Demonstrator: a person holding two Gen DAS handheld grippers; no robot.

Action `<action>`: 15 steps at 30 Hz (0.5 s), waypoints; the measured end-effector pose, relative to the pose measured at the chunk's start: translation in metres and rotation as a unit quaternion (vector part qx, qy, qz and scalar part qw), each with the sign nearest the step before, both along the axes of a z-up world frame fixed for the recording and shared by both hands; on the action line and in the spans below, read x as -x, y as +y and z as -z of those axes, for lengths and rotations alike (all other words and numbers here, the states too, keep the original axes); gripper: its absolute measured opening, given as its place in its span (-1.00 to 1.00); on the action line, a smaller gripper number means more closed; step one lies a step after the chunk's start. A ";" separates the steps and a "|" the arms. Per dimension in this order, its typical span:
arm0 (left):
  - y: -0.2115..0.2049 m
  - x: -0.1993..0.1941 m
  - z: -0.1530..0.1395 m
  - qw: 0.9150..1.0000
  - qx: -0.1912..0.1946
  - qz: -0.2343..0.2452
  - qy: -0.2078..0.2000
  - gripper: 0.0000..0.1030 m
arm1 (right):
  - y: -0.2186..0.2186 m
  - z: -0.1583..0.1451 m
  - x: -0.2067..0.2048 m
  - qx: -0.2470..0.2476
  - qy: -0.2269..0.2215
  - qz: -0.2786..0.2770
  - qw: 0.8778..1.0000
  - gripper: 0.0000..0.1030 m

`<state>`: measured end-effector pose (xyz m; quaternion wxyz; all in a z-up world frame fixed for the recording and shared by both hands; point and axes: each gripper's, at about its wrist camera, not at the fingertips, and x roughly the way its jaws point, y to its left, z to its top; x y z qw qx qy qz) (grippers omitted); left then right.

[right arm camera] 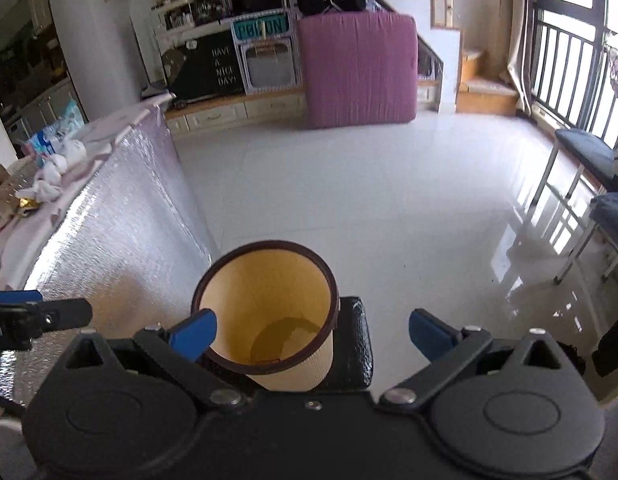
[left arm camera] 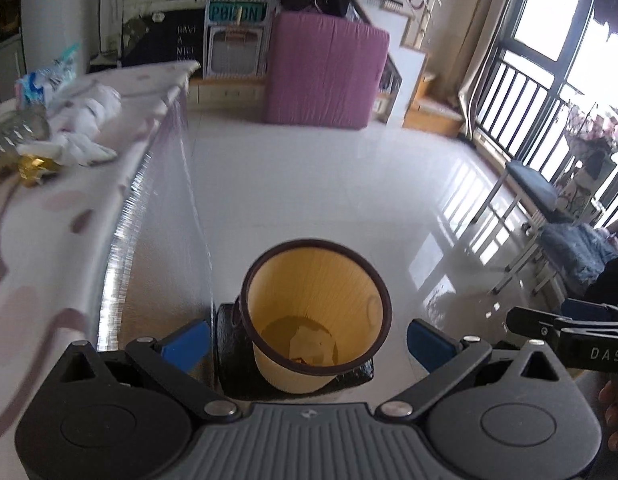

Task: Collect trash
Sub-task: 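Lift both tools from the wastebasket back toward the table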

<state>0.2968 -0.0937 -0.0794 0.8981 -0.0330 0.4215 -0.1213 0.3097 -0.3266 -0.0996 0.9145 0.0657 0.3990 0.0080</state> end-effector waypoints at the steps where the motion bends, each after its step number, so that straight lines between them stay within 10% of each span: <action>1: 0.003 0.004 -0.003 1.000 0.002 -0.002 -0.005 1.00 | 0.003 -0.004 0.004 0.000 -0.006 0.001 1.000 1.00; 15: 0.089 0.051 -0.049 0.993 0.017 -0.074 -0.093 1.00 | 0.063 -0.040 0.029 -0.005 -0.098 -0.036 0.995 1.00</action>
